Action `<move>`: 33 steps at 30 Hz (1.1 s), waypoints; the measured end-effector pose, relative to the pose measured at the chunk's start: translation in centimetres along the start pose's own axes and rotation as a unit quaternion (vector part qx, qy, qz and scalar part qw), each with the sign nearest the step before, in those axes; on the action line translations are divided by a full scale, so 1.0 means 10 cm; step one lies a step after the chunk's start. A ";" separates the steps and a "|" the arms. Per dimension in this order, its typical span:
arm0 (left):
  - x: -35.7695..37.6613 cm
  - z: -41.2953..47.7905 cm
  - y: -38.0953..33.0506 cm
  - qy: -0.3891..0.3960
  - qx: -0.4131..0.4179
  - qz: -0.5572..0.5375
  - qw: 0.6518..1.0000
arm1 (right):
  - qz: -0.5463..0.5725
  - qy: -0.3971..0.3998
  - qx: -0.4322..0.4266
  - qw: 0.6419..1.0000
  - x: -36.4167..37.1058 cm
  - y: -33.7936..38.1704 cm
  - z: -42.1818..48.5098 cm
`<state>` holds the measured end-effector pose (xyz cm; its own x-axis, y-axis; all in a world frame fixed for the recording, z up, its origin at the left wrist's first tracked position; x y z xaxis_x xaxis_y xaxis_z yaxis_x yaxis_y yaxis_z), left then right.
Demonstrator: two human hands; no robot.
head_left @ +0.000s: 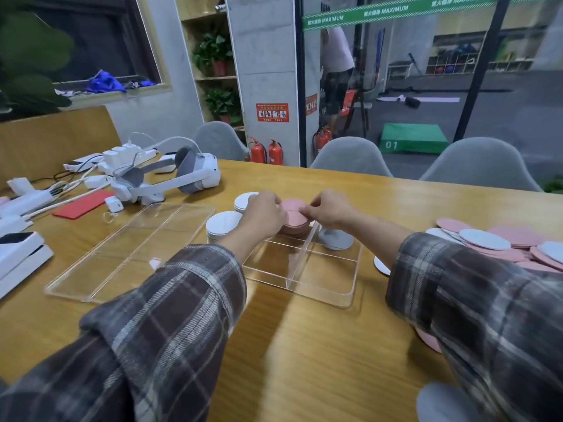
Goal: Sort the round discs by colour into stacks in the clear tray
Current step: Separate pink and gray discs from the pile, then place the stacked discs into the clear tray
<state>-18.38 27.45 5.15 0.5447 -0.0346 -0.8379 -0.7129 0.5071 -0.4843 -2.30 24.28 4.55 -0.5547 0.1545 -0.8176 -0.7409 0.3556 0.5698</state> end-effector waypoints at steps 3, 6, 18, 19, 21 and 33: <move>0.02 0.00 0.00 0.014 -0.006 0.015 1.000 | -0.005 0.008 0.000 1.000 0.01 0.01 -0.03; 0.05 -0.01 -0.02 0.028 -0.014 0.030 0.999 | -0.018 0.015 -0.005 1.000 0.05 0.01 -0.04; -0.09 -0.20 -0.25 0.017 -0.007 0.057 0.998 | -0.018 -0.024 -0.051 0.998 -0.24 -0.09 -0.41; -0.12 -0.23 -0.31 0.007 0.001 0.057 0.998 | -0.018 -0.030 -0.057 0.998 -0.31 -0.11 -0.48; -0.16 -0.30 -0.46 -0.015 0.028 0.051 0.998 | -0.015 -0.042 -0.071 0.996 -0.44 -0.17 -0.64; 0.30 -0.88 -1.92 0.040 0.288 -0.016 0.957 | -0.015 -0.123 -0.065 0.990 -1.19 -1.27 -1.74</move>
<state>-6.96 9.98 9.75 0.5099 -0.1125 -0.8528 -0.3216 0.8946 -0.3103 7.15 1.89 8.50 -0.4350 0.3707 -0.8206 -0.8071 0.2434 0.5378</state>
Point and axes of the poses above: each hand's wrist, its own z-axis towards the middle knuckle, its own x-axis out of the palm, y = z × x, the point moved 5 cm from there along z, towards the middle knuckle, and after that the axes turned 12 degrees about x, right-handed, at the moved point
